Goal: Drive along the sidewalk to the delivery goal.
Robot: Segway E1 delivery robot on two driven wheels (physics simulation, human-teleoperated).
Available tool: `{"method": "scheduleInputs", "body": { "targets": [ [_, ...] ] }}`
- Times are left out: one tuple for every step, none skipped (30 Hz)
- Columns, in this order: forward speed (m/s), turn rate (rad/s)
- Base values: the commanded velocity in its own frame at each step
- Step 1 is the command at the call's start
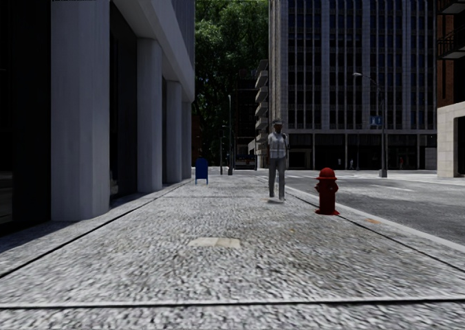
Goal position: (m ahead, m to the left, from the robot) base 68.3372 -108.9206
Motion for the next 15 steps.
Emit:
{"method": "scheduleInputs", "body": {
  "targets": [
    [1.95, 0.0],
    [1.95, 0.0],
    [1.95, 0.0],
    [1.95, 0.0],
    [1.95, 0.0],
    [1.95, 0.0],
    [1.95, 0.0],
    [1.95, 0.0],
    [1.95, 0.0],
    [1.95, 0.0],
    [1.95, 0.0],
    [1.95, 0.0],
    [1.95, 0.0],
    [1.95, 0.0],
    [1.95, 0.0]
  ]
}}
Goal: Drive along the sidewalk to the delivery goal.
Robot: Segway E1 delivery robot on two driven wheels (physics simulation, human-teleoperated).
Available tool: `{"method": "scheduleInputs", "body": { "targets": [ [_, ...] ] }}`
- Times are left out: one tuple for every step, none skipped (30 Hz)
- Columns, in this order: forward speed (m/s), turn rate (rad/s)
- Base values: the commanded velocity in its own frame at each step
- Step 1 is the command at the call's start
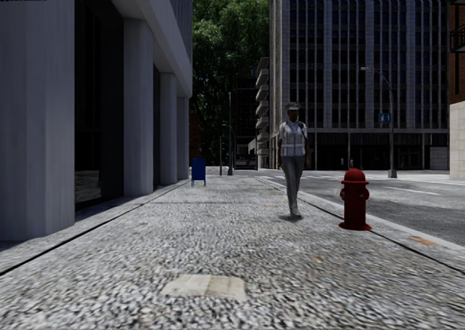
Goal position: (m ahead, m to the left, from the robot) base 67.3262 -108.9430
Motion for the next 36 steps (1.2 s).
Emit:
{"method": "scheduleInputs", "body": {
  "targets": [
    [1.95, 0.0],
    [1.95, 0.0],
    [1.95, 0.0],
    [1.95, 0.0],
    [1.95, 0.0],
    [1.95, 0.0],
    [1.95, 0.0],
    [1.95, 0.25],
    [1.95, 0.25],
    [1.95, 0.42],
    [1.95, 0.53],
    [1.95, 0.6],
    [1.95, 0.6],
    [1.95, 0.64],
    [1.95, 0.68],
    [1.95, 0.71],
    [1.95, 0.76],
    [1.95, 0.76],
    [1.95, 0.8],
    [1.95, 0.81],
    [1.95, 0.82],
    [1.95, 0.82],
    [1.95, 0.82],
    [1.95, 0.78],
    [1.95, 0.3],
    [1.95, 0.0],
    [1.95, 0.0],
    [1.95, 0.0],
    [1.95, 0.0],
    [1.95, 0.0],
    [1.95, 0.0],
    [1.95, 0.0],
    [1.95, 0.0],
    [1.95, 0.0],
    [1.95, 0.0],
    [1.95, 0.0]
  ]
}}
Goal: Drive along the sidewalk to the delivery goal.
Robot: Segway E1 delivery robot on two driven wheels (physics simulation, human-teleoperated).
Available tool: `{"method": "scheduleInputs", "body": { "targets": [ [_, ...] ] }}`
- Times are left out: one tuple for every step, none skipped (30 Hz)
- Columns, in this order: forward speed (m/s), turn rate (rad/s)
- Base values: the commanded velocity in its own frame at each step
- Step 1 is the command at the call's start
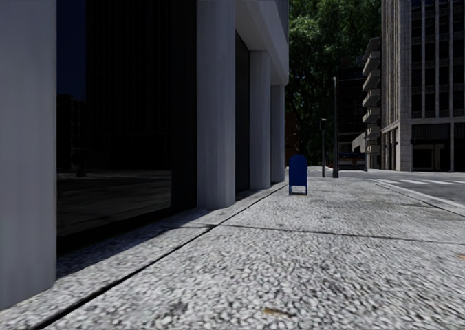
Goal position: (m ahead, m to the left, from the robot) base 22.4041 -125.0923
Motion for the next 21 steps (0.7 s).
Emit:
{"method": "scheduleInputs", "body": {
  "targets": [
    [1.95, 0.0],
    [1.95, -0.05],
    [1.95, -0.05],
    [1.95, -0.2],
    [1.95, -0.33],
    [1.95, -0.38],
    [1.95, -0.38],
    [1.95, -0.46],
    [1.95, -0.49],
    [1.95, -0.51],
    [1.95, -0.51],
    [1.95, -0.51],
    [1.95, -0.51],
    [1.95, -0.51],
    [1.95, -0.51],
    [1.95, -0.51],
    [1.95, -0.51],
    [1.95, -0.51],
    [1.95, -0.51],
    [1.95, -0.51],
    [1.95, -0.51]
  ]
}}
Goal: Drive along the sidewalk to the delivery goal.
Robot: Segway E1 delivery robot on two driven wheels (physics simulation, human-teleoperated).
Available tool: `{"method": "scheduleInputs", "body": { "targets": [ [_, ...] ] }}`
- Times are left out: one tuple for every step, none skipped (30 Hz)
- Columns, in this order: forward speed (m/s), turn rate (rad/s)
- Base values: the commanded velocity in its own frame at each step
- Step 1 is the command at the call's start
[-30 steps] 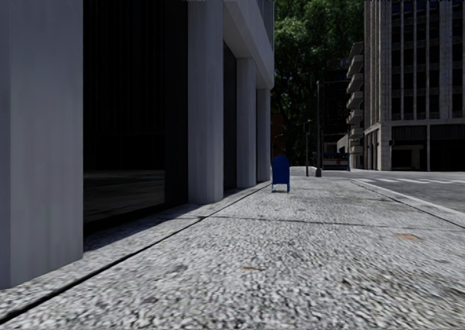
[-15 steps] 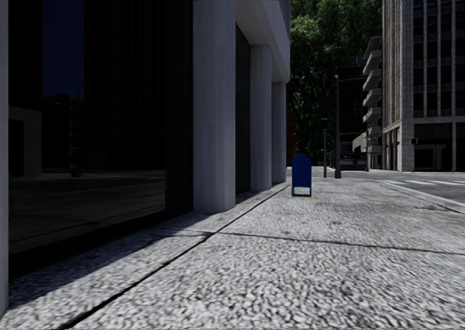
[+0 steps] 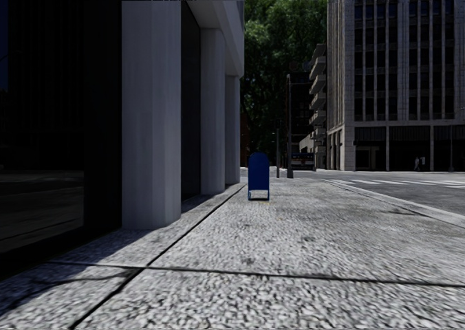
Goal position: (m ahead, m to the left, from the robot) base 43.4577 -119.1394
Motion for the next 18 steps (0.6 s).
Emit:
{"method": "scheduleInputs", "body": {
  "targets": [
    [1.95, -0.51],
    [1.95, -0.51],
    [1.95, -0.51],
    [1.95, -0.51],
    [1.95, -0.51],
    [1.95, -0.51],
    [1.95, -0.51],
    [1.95, -0.51],
    [1.95, -0.51],
    [1.95, -0.51],
    [1.95, -0.51],
    [1.95, -0.51],
    [1.95, -0.51],
    [1.95, -0.51],
    [1.95, -0.51],
    [1.95, -0.51],
    [1.95, -0.51],
    [1.95, -0.43]
  ]
}}
